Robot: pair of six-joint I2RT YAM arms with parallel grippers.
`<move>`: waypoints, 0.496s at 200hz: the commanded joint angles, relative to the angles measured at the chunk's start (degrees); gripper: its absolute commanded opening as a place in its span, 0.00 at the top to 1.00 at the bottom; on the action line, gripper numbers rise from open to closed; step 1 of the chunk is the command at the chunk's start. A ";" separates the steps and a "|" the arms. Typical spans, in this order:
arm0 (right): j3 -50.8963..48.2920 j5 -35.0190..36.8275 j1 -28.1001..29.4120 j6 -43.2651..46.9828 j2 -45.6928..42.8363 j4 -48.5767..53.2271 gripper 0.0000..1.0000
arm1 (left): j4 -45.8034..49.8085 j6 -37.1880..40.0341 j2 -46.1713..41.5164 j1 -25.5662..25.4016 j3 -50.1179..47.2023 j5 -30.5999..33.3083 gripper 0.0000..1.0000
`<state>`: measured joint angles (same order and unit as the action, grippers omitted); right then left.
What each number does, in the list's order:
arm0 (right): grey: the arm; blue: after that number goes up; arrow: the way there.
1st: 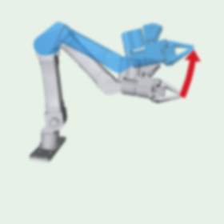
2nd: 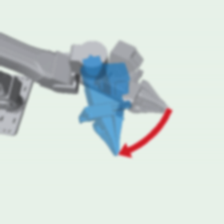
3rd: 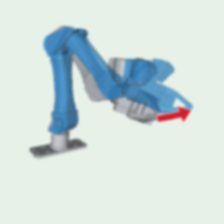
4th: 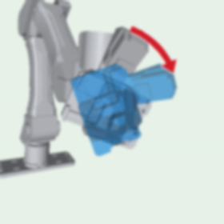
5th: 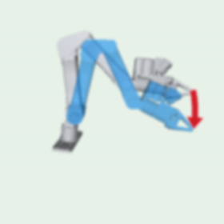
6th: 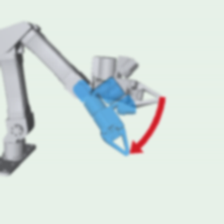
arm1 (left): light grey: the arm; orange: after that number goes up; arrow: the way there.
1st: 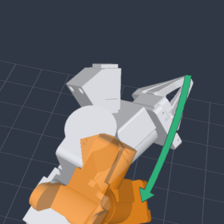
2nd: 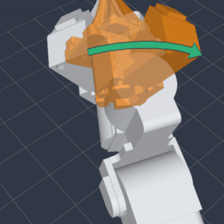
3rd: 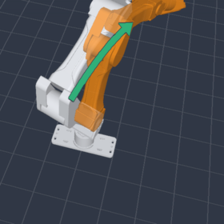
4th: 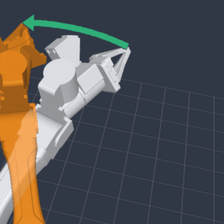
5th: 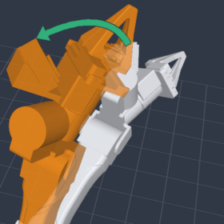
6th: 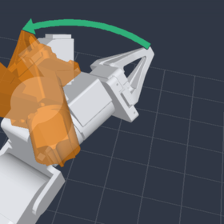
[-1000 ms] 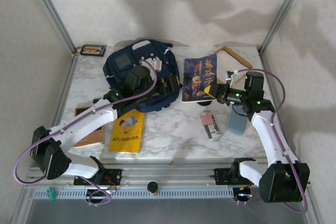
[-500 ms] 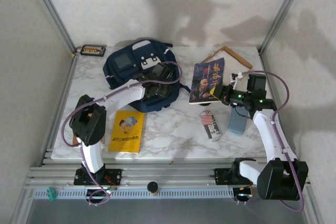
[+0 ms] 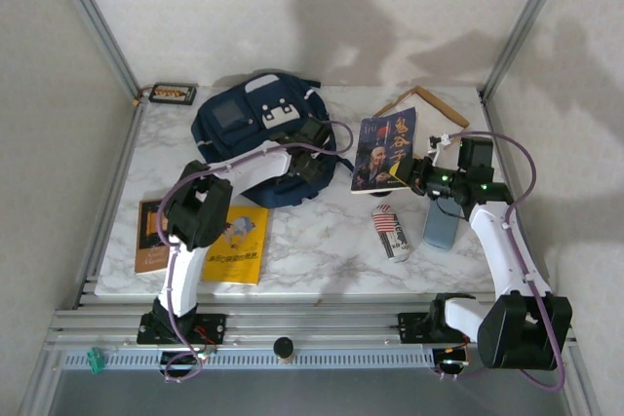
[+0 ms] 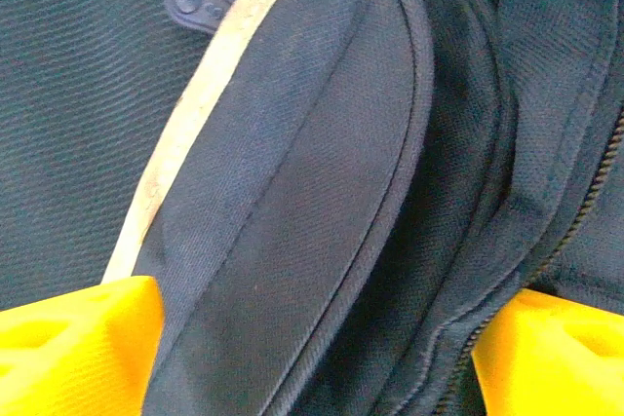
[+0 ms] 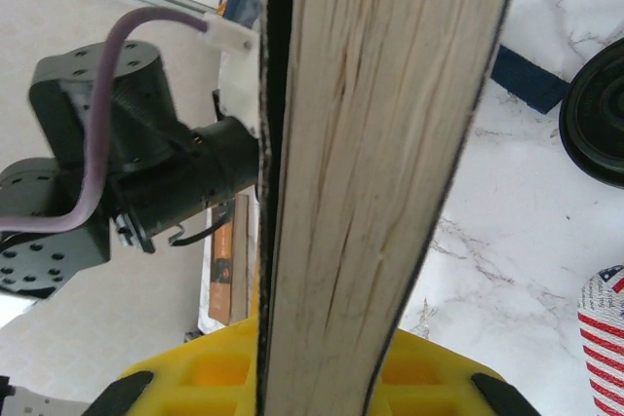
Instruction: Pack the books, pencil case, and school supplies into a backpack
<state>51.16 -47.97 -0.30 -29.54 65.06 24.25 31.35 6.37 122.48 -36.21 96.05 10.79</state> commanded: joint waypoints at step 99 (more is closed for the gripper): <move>0.25 -1.89 -0.38 1.06 0.51 -3.99 1.00 | 3.99 0.04 -0.20 2.81 7.17 -3.47 0.69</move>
<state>51.16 -47.94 -0.30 -29.54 65.58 24.23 33.58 6.55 124.88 -35.40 101.91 5.43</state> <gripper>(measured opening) 0.177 0.341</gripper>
